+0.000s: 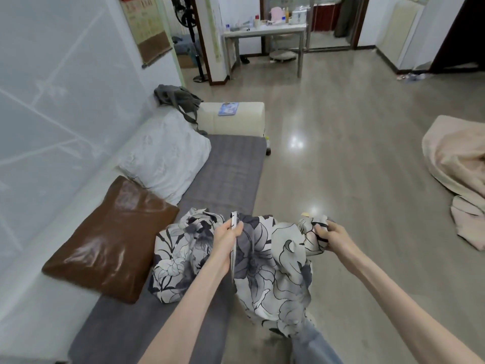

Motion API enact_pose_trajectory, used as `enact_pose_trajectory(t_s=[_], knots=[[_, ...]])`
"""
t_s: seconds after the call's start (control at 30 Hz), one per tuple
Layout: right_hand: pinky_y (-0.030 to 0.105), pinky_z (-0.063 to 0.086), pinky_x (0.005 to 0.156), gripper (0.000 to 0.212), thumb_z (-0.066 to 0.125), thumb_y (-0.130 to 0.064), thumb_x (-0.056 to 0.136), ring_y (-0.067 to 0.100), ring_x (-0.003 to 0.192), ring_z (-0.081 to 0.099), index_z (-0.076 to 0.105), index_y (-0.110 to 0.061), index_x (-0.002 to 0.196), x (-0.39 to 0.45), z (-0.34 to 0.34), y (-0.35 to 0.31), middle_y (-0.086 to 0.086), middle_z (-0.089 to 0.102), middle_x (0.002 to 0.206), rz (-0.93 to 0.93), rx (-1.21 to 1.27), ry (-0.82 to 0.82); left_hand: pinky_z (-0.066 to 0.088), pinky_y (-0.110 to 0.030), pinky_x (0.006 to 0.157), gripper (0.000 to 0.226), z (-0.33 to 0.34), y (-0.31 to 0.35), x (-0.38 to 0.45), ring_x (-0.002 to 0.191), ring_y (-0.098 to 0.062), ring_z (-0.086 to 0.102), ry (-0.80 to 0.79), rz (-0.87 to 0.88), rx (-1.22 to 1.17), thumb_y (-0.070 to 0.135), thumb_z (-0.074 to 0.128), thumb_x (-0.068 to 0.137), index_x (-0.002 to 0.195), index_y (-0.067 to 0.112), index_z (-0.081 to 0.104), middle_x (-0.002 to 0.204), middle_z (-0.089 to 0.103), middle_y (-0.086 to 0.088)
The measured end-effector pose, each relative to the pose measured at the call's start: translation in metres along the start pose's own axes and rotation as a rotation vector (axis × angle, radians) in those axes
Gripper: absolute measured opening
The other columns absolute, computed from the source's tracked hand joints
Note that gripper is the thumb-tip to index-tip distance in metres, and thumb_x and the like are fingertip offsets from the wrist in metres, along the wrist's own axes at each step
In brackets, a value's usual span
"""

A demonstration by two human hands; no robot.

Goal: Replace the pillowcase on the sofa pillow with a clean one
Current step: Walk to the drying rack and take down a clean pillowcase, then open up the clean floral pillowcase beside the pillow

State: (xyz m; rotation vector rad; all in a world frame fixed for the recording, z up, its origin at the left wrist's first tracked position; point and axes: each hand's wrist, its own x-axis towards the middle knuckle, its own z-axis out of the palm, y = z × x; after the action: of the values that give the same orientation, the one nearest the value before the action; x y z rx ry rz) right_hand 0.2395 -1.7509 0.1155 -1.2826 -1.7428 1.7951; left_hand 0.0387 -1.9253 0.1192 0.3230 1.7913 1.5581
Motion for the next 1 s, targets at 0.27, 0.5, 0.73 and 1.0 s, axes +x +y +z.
enact_pose_trajectory(t_s=[0.27, 0.5, 0.73, 1.0], knots=[[0.025, 0.047, 0.070, 0.017, 0.054, -0.008, 0.091, 0.019, 0.075, 0.052, 0.066, 0.005, 0.093, 0.150, -0.028, -0.031, 0.008, 0.058, 0.078, -0.050, -0.273, 0.030, 0.044, -0.028, 0.076, 0.024, 0.027, 0.074, 0.126, 0.076, -0.011, 0.053, 0.160, 0.106, 0.081, 0.019, 0.056, 0.094, 0.071, 0.026, 0.062, 0.082, 0.060, 0.005], [0.027, 0.050, 0.075, 0.016, 0.059, -0.014, 0.084, 0.030, 0.100, 0.064, 0.066, -0.004, 0.094, 0.289, -0.026, -0.090, 0.015, 0.068, 0.093, -0.032, -0.903, -0.162, 0.027, -0.026, 0.069, 0.023, 0.066, 0.152, 0.228, 0.070, -0.011, 0.031, 0.073, 0.313, 0.312, 0.014, 0.047, 0.098, 0.075, 0.018, 0.043, 0.075, 0.036, 0.002], [0.016, 0.027, 0.106, 0.065, 0.061, -0.007, 0.084, 0.007, 0.131, 0.036, 0.037, -0.026, 0.141, 0.355, 0.053, -0.239, -0.007, 0.038, 0.145, -0.981, -0.660, -0.416, 0.032, -0.025, 0.065, 0.020, 0.086, 0.211, 0.305, 0.063, -0.008, 0.040, 0.070, 0.442, 0.480, 0.015, 0.051, 0.097, 0.083, 0.013, 0.064, 0.065, 0.049, 0.005], [0.033, 0.040, 0.087, 0.014, 0.063, -0.023, 0.080, 0.020, 0.088, 0.055, 0.063, -0.019, 0.093, 0.450, 0.116, -0.309, -0.002, 0.063, 0.081, -1.210, -0.974, -0.427, 0.031, -0.011, 0.053, 0.018, 0.067, 0.251, 0.390, 0.048, 0.005, 0.043, 0.186, 0.573, 0.656, 0.020, 0.061, 0.092, 0.090, 0.013, 0.077, 0.047, 0.053, 0.021]])
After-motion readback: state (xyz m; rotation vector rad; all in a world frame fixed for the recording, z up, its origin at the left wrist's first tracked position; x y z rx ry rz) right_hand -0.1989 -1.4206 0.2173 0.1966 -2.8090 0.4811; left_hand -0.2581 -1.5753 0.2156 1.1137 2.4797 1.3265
